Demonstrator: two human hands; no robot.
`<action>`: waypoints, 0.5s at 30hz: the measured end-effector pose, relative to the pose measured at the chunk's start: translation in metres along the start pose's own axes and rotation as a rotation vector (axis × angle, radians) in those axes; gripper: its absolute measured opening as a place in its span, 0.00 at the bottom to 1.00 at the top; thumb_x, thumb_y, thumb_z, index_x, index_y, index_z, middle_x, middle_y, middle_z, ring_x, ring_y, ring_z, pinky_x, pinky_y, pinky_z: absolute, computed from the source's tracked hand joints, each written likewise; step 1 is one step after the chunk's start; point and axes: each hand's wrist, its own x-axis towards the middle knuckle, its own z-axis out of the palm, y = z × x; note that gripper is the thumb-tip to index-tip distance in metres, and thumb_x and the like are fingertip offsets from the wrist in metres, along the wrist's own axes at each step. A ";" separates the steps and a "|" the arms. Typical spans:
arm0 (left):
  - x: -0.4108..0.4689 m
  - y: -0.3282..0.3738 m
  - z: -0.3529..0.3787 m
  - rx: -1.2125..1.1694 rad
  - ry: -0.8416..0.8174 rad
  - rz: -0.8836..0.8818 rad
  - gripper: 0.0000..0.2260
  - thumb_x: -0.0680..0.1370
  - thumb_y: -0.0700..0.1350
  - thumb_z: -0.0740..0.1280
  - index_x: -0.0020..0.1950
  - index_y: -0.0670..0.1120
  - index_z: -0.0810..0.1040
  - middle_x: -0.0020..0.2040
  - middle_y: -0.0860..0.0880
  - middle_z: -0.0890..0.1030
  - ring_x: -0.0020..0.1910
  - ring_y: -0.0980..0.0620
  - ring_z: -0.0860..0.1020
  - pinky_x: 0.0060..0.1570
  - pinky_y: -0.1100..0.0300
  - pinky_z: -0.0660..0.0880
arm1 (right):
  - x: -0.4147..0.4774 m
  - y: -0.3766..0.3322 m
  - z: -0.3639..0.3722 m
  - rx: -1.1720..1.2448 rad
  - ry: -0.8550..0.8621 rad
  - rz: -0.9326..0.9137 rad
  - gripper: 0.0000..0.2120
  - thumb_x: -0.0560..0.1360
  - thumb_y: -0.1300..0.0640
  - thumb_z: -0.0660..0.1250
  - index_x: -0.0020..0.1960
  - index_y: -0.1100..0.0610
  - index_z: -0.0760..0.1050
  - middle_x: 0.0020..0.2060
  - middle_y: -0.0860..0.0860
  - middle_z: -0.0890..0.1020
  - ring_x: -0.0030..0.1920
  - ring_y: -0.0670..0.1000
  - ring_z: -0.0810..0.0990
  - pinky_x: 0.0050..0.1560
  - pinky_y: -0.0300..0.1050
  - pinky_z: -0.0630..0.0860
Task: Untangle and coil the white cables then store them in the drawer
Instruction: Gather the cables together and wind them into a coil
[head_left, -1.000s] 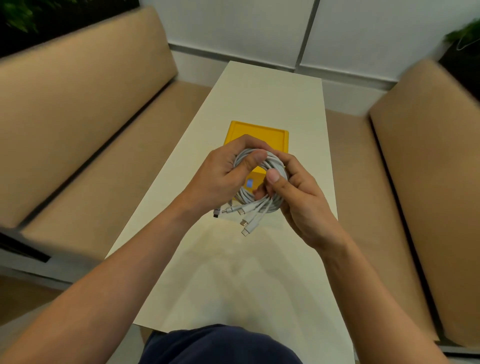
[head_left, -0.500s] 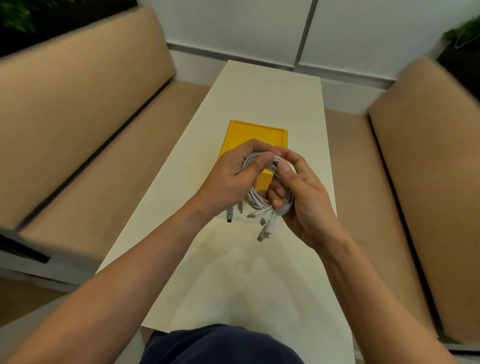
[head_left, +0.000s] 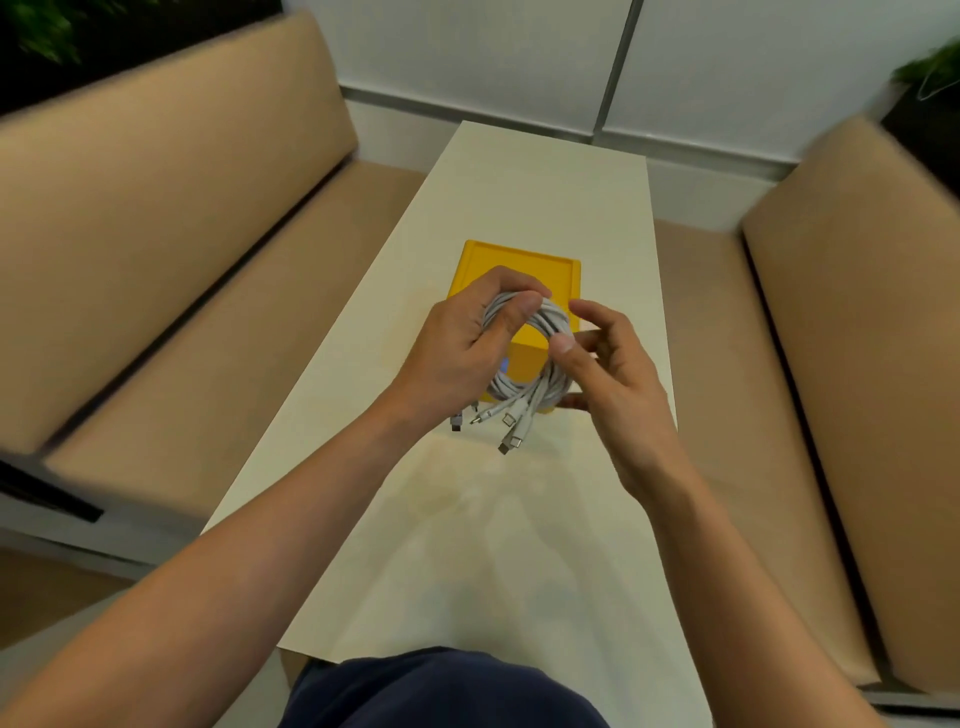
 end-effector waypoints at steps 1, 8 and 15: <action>0.000 0.000 0.000 0.013 0.019 0.018 0.07 0.85 0.45 0.64 0.58 0.46 0.81 0.48 0.56 0.83 0.46 0.54 0.82 0.47 0.61 0.77 | 0.000 0.000 -0.001 -0.012 -0.040 0.029 0.21 0.80 0.49 0.70 0.71 0.45 0.70 0.49 0.47 0.82 0.50 0.50 0.85 0.48 0.51 0.80; 0.002 -0.005 -0.004 0.053 0.009 0.001 0.08 0.85 0.45 0.63 0.59 0.45 0.80 0.49 0.58 0.82 0.48 0.61 0.81 0.46 0.70 0.73 | 0.000 0.009 0.007 0.005 -0.254 0.039 0.24 0.76 0.52 0.71 0.70 0.48 0.70 0.51 0.54 0.80 0.51 0.54 0.84 0.55 0.58 0.82; -0.002 -0.005 -0.006 -0.023 -0.200 -0.015 0.08 0.86 0.43 0.61 0.59 0.43 0.80 0.44 0.56 0.82 0.42 0.60 0.80 0.45 0.66 0.72 | 0.011 -0.001 0.009 -0.035 -0.182 -0.077 0.24 0.80 0.42 0.67 0.74 0.45 0.70 0.56 0.45 0.82 0.53 0.48 0.82 0.59 0.54 0.80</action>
